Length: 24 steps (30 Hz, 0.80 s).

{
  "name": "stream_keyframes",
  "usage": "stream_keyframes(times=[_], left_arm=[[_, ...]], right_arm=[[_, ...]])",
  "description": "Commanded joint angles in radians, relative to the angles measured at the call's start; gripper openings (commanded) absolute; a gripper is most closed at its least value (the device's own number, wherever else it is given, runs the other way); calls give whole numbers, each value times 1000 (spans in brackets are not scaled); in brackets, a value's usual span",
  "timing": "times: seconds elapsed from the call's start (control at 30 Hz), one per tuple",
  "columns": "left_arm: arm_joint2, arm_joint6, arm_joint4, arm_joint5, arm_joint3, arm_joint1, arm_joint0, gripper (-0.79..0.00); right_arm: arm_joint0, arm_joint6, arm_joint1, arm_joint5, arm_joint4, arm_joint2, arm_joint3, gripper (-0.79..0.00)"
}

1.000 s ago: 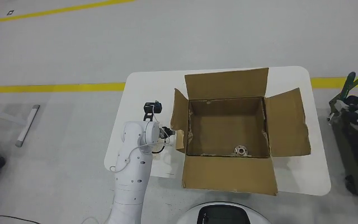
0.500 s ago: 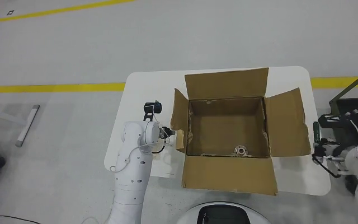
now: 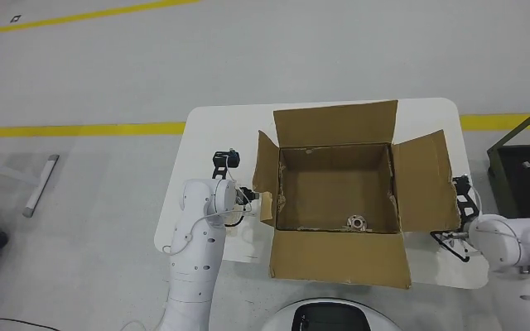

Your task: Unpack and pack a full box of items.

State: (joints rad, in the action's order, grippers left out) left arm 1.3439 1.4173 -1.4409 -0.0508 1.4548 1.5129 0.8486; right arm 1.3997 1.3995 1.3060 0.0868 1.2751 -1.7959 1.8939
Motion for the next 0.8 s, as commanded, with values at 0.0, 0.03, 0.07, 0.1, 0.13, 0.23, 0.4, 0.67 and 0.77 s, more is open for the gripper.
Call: stream_keyframes(times=[0.0, 0.03, 0.07, 0.1, 0.13, 0.23, 0.4, 0.67, 0.77], left_arm=[[0, 0, 0, 0, 0, 0, 0, 0], [0, 0, 0, 0, 0, 0, 0, 0], [0, 0, 0, 0, 0, 0, 0, 0], [0, 0, 0, 0, 0, 0, 0, 0], [0, 0, 0, 0, 0, 0, 0, 0], [0, 0, 0, 0, 0, 0, 0, 0], [0, 0, 0, 0, 0, 0, 0, 0], [0, 0, 0, 0, 0, 0, 0, 0], [0, 0, 0, 0, 0, 0, 0, 0]], right_arm=[[-3, 4, -2, -1, 1, 4, -5, -600], [-4, 5, -3, -1, 3, 6, -9, -600], [-5, 5, -4, 0, 2, 9, -12, -594], [-6, 6, -5, 1, 0, 11, -15, -579], [-7, 9, -7, 3, 1, 12, -18, -539], [-11, 11, -10, 0, 2, 15, -24, -508], [-20, 5, -16, -41, -43, -33, 53, -520], [-104, 30, -36, -97, -105, -182, 363, -733], [-150, 31, -41, -99, -139, -166, 431, -785]])
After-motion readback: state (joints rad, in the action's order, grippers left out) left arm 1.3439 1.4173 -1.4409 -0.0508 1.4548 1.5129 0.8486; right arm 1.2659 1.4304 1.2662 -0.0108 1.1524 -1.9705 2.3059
